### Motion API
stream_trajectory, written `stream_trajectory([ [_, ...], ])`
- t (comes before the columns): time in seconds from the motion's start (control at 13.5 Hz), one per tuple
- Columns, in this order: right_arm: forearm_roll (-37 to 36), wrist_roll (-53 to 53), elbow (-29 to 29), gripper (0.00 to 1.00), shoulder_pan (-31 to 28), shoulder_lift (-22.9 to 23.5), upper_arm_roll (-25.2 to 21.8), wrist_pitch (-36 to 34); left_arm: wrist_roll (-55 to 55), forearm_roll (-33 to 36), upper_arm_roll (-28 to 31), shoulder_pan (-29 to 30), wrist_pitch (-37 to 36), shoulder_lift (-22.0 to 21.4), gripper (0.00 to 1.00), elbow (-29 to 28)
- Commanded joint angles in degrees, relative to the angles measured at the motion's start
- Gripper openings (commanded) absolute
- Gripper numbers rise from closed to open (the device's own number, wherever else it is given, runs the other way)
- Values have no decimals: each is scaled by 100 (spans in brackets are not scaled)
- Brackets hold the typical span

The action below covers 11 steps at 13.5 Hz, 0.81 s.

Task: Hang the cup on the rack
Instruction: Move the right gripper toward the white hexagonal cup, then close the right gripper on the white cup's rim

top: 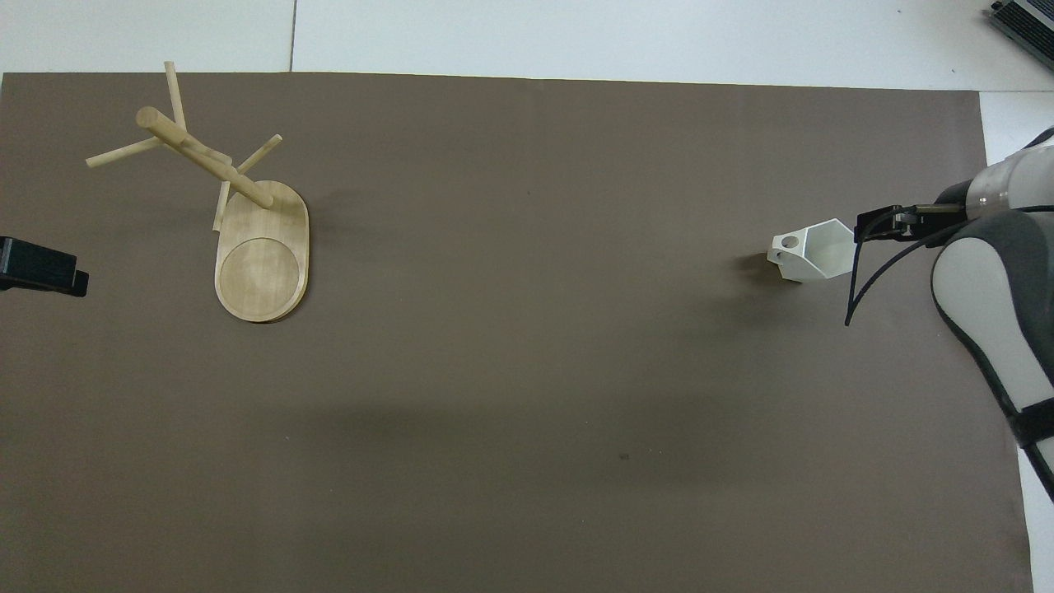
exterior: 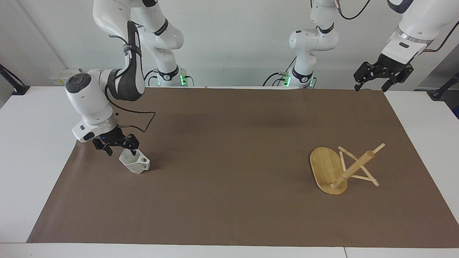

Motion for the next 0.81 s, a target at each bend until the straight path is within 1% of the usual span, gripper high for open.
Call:
stream_trajectory([
  [0.0,33,-288,-157,100,-21,-73,2,141,49,-29,-8,48,-36,-89,100,-79],
  [0.15,33,-288,-184,100,-30,-56,2,228,49,-29,-8,48,-36,-89,100,-79],
  [0.3,33,-288,-306,100,-73,-29,2,456,49,-29,-8,48,-36,-89,100,-79],
  [0.59,42,-227,-325,100,-117,-29,-6,519,49,-29,-8,48,-36,-89,100,-79],
  [0.74,42,-175,-377,100,-117,-21,-7,702,49,-29,-8,48,-36,-89,100,-79],
])
